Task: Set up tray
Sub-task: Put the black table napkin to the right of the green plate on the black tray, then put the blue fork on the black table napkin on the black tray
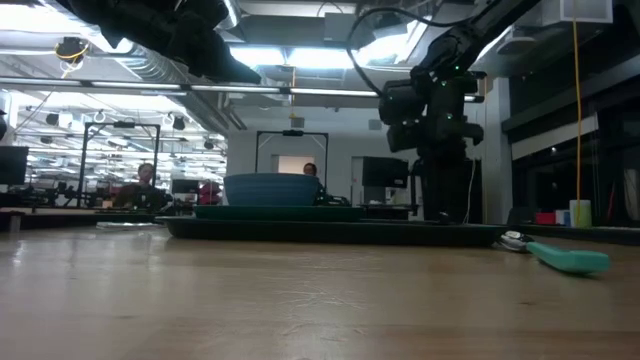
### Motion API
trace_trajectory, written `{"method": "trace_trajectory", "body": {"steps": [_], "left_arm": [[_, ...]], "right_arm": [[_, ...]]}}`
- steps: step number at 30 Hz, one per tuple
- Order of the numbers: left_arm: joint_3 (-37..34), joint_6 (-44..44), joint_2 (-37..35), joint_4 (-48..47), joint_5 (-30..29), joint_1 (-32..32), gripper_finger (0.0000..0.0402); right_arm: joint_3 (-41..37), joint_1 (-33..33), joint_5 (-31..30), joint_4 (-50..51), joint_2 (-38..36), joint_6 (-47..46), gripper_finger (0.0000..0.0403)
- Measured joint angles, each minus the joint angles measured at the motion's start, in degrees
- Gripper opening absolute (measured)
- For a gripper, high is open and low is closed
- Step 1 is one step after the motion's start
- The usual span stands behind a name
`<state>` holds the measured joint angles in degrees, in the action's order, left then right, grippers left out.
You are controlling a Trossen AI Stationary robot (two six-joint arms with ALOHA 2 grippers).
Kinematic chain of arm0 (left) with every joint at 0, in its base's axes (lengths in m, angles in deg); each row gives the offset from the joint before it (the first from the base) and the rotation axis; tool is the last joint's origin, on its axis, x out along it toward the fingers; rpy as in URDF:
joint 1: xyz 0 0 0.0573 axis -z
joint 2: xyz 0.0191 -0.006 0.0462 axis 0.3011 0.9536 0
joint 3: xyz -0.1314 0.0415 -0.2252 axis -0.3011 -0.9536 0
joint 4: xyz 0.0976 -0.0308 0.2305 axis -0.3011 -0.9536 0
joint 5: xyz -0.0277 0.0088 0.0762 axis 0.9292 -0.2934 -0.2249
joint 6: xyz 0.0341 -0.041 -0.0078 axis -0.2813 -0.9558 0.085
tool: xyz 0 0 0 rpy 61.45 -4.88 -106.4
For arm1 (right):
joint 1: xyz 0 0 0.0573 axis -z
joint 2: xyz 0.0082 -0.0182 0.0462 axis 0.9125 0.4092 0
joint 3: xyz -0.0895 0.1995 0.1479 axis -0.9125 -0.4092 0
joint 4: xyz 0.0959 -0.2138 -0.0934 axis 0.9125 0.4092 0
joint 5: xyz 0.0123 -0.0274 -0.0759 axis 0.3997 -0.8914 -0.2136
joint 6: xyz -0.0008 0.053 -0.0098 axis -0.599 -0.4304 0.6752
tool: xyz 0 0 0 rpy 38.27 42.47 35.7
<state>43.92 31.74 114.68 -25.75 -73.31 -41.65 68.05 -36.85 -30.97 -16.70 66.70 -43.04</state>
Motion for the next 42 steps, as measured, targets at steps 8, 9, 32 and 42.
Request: {"method": "trace_trajectory", "body": {"steps": [8,9,32,42], "left_arm": [[0.00,-0.04,0.00,-0.02,0.00,0.02,0.0003],[0.00,-0.02,0.00,0.00,0.00,0.01,0.0003],[0.00,0.50,0.00,-3.13,0.09,-1.93,0.0003],[0.00,4.93,0.00,-3.49,9.06,-2.23,0.0003]], "right_arm": [[0.00,0.00,2.49,0.13,-0.02,-3.32,0.0125],[0.00,0.01,2.46,0.29,-0.02,-3.55,0.0132],[-1.29,-8.07,-13.07,-6.19,-14.83,-13.64,0.0008],[-1.31,-21.62,-21.23,-6.81,-14.75,-28.55,0.0005]]}}
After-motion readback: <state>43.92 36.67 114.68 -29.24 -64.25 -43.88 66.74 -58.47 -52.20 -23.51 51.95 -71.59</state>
